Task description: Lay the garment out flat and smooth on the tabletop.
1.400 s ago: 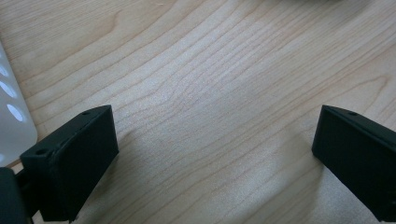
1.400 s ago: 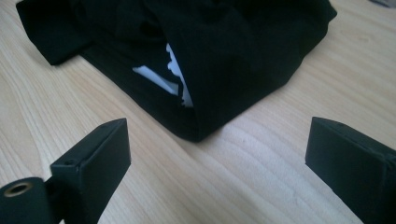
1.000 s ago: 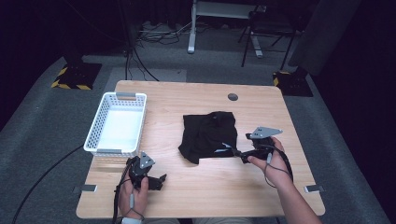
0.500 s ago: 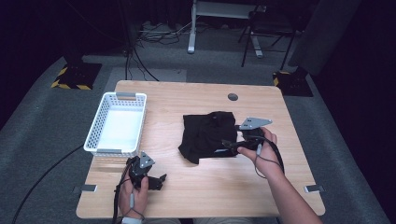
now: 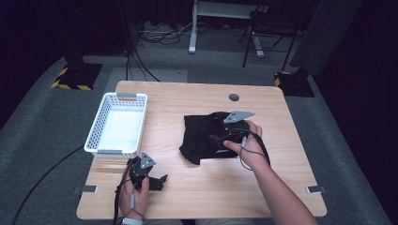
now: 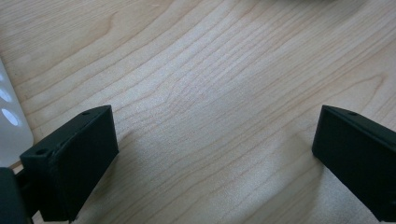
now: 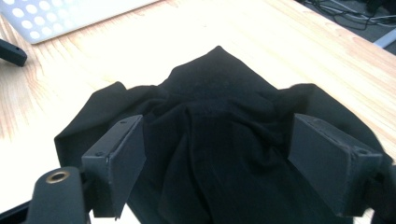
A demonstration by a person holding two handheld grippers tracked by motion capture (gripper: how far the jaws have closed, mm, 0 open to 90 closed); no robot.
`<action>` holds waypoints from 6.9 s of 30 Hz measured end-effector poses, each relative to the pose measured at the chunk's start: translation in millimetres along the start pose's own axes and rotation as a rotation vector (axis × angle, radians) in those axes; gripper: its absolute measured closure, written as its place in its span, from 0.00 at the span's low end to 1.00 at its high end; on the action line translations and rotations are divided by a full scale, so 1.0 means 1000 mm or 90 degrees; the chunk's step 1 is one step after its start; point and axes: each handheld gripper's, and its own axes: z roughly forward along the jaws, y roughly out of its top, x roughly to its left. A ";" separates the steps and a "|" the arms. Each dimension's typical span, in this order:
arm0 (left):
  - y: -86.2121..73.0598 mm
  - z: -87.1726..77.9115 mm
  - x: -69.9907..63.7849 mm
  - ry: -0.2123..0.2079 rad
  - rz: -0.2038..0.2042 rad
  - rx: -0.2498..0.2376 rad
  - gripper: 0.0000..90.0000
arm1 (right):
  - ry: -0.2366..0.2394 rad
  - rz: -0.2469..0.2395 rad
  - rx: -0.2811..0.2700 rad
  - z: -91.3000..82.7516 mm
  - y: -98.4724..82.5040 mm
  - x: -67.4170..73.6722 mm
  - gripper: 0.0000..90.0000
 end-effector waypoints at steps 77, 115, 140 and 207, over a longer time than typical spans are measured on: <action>0.001 0.001 -0.001 -0.005 0.004 0.000 0.00 | -0.034 0.016 0.093 0.017 0.009 0.009 0.91; 0.001 0.001 -0.001 -0.005 0.004 0.000 0.00 | -0.045 0.026 0.119 0.033 0.008 0.016 0.91; 0.000 0.000 -0.003 0.001 -0.002 0.000 0.00 | -0.101 0.280 -0.035 -0.100 -0.082 -0.065 0.79; 0.043 -0.008 -0.057 -0.022 0.083 -0.053 0.29 | -0.063 0.077 0.051 -0.095 -0.111 0.026 0.34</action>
